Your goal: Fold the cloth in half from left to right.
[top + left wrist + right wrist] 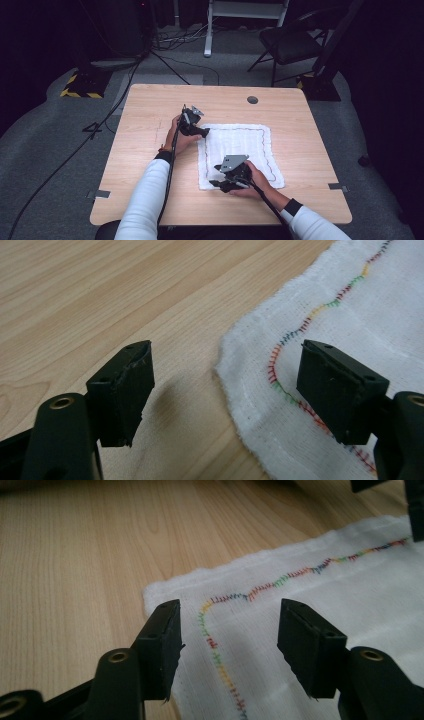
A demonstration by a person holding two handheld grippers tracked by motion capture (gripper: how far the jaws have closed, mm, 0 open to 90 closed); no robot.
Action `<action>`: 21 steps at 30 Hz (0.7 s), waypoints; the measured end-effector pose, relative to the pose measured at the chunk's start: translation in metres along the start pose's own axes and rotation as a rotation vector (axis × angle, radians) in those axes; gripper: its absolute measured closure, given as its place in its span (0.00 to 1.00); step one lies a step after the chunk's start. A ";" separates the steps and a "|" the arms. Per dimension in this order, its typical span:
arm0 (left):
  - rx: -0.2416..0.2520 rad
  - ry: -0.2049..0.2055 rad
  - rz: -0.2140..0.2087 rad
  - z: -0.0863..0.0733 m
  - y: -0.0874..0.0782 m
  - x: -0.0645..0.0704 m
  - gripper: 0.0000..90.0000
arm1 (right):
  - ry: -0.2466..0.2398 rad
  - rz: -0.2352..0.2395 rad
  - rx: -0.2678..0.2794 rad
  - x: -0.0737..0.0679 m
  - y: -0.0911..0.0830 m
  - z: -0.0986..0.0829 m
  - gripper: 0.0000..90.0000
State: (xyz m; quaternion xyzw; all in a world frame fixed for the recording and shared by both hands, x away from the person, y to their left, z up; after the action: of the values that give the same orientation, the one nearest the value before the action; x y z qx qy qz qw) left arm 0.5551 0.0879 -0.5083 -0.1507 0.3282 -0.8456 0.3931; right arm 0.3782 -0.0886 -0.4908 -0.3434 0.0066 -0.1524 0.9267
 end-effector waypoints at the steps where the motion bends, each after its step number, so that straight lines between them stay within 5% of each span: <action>1: -0.019 -0.020 -0.005 -0.001 0.004 -0.003 0.25 | 0.001 0.005 0.000 -0.001 0.003 0.001 0.48; 4: -0.014 -0.046 -0.016 -0.002 0.006 -0.006 0.21 | 0.005 0.029 0.009 -0.003 0.009 0.004 0.48; 8: -0.002 -0.025 -0.030 -0.004 0.004 -0.005 0.25 | -0.004 0.056 -0.006 -0.009 0.019 0.006 0.48; 15: -0.047 0.024 -0.101 -0.004 -0.006 -0.005 0.56 | 0.004 0.052 -0.040 -0.016 0.035 0.008 0.48; 18: -0.044 0.038 -0.135 -0.005 -0.008 -0.007 0.70 | 0.021 0.040 -0.034 -0.014 0.036 0.009 0.54; 20: -0.033 0.054 -0.155 -0.007 -0.010 -0.008 0.86 | 0.046 -0.004 -0.031 -0.013 0.037 0.010 0.68; 21: -0.030 0.050 -0.161 -0.008 -0.010 -0.007 0.86 | 0.046 -0.004 -0.031 -0.013 0.037 0.010 0.68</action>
State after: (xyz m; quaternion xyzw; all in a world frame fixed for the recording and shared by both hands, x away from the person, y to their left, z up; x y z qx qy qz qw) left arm 0.5500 0.1018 -0.5076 -0.1612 0.3376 -0.8729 0.3132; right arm 0.3768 -0.0525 -0.5081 -0.3540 0.0299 -0.1618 0.9207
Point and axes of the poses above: each handheld gripper's, and its own axes: y roughly forward along the jaws, z roughly out of its top, x roughly to its right, the point moved 2 cm from there along y, roughly forward along the jaws, and after that the axes turned 4 degrees about x, right-handed, at the moved point
